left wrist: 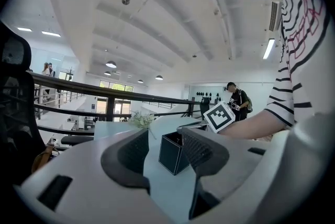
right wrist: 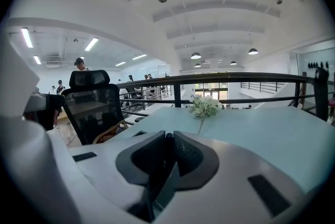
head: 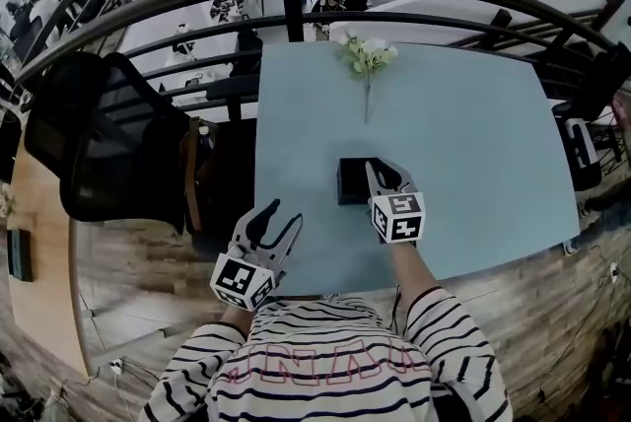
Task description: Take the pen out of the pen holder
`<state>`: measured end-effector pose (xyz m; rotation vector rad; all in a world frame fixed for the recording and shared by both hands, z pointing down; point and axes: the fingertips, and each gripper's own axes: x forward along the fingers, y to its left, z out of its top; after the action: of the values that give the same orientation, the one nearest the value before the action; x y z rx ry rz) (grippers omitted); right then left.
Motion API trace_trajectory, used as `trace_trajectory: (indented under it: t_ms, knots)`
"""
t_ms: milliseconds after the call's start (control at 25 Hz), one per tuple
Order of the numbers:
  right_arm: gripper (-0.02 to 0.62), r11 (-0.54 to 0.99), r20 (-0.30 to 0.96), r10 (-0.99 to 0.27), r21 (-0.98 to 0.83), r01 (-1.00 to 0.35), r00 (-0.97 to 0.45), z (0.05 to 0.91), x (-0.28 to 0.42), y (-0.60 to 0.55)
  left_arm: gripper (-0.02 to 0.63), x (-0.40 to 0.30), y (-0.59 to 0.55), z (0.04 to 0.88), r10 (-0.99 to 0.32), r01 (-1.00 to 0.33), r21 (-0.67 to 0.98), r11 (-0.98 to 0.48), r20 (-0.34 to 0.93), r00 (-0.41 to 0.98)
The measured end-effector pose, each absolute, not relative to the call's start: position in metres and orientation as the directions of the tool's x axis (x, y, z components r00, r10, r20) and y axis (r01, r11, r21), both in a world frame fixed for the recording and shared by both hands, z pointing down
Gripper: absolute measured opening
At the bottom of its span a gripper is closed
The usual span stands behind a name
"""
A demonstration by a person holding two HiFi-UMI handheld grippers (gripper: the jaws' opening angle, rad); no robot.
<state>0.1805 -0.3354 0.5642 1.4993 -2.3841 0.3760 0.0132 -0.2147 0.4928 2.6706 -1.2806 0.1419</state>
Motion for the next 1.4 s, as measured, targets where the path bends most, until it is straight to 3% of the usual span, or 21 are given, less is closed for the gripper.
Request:
trace_trajectory:
  t_ms: [680, 1400]
  knots:
    - [0.057, 0.347, 0.281, -0.883, -0.147, -0.926, -0.375, 0.515, 0.19, -0.317, 0.178, 0.008, -0.217, 0.486, -0.713, -0.727, 0.128, -0.675, 0.141, 0.687]
    - [0.057, 0.148, 0.046, -0.986, -0.182, -0.972, -0.159, 0.406, 0.212, -0.219, 0.178, -0.004, -0.184, 0.466, -0.564, -0.574, 0.107, -0.812, 0.106, 0.819]
